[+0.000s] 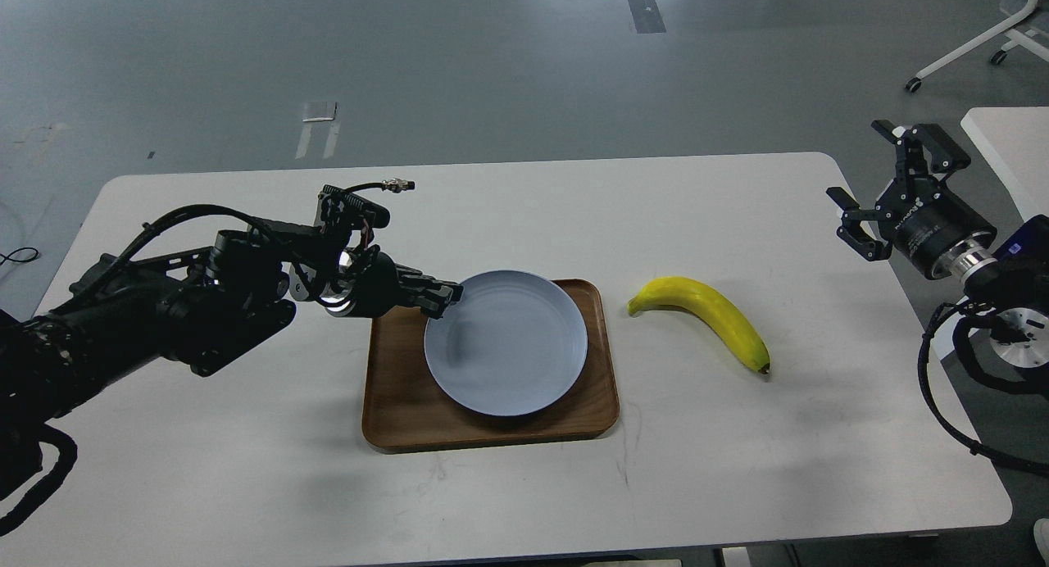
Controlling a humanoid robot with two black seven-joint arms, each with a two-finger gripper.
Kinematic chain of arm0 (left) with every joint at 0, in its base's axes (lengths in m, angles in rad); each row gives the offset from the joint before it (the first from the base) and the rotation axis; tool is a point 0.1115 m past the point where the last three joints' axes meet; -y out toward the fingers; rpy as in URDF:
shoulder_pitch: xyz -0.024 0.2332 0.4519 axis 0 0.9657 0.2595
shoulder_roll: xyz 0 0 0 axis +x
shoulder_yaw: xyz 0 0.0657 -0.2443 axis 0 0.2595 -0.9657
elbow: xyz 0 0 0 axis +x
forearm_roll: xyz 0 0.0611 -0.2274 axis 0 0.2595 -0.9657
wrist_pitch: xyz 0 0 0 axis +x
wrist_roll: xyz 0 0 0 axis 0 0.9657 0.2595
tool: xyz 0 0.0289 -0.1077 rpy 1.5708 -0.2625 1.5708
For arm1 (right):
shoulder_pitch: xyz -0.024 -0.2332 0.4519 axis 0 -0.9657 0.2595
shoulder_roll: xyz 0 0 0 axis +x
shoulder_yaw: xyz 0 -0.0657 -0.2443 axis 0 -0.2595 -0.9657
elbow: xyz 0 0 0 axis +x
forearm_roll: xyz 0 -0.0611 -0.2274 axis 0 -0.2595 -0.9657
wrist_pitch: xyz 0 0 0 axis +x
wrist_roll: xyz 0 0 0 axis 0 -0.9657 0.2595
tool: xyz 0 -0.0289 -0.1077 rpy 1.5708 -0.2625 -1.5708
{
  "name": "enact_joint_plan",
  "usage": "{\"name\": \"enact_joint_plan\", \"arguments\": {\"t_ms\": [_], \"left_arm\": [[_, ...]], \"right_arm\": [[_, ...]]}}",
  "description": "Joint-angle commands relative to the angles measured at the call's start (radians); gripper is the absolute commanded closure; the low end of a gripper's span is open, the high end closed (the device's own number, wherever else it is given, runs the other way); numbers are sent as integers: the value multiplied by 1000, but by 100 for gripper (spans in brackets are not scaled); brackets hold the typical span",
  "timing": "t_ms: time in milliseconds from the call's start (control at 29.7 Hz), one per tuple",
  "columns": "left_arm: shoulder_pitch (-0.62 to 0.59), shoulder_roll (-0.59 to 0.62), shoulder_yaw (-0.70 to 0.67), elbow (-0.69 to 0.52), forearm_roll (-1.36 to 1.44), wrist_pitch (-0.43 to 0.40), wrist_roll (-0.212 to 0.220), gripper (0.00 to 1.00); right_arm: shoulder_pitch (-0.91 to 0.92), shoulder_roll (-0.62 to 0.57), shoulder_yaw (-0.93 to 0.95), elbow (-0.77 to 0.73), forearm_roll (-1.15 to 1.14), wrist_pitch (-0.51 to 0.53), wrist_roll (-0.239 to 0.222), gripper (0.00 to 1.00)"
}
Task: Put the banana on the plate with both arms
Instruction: 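Carry the plate with the left gripper and set it on the wooden tray, then release the plate and lift the left gripper back away from the tray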
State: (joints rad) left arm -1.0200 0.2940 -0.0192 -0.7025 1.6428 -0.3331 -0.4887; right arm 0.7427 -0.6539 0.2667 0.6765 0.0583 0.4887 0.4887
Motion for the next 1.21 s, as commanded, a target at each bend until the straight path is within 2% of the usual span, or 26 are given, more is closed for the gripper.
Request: {"name": "enact_joint_plan", "arguments": {"t_ms": [0,202,235,269,404,437,471,538,673,942,1110,1177], "left_arm": [[1,-1,-1,3,0,-6,0,100],[6,-27,24,23,-3,-4,0,100],[3,-32,36,32,-6,-3,0,87],[3,-41,39,38,-9,-3,0,70],[4,-46,39,41,-12,-1,0,37],[3,-44,39,41,-14,0,0,19],[-2,-44,39,41,-18,0,0,6],[-9,-35,30,41,-43,0,0,2],[-45,-10,22,40,-203,0,0,2],[-69,89,18,21,-1098,-12,0,2],[-34,172,9,18,-1385,-23,0,2],[15,221,-24,18,-1454,-81,0,2]], "right_arm": [[0,0,0,0,0,0,0,0],[0,0,0,0,0,0,0,0],[0,0,0,0,0,0,0,0],[0,0,0,0,0,0,0,0],[0,0,0,0,0,0,0,0],[0,0,0,0,0,0,0,0],[0,0,0,0,0,0,0,0],[0,0,0,0,0,0,0,0],[0,0,0,0,0,0,0,0],[0,7,3,1,0,0,0,0],[0,7,-4,0,-3,0,0,0],[-2,0,-14,1,-5,0,0,0]]}}
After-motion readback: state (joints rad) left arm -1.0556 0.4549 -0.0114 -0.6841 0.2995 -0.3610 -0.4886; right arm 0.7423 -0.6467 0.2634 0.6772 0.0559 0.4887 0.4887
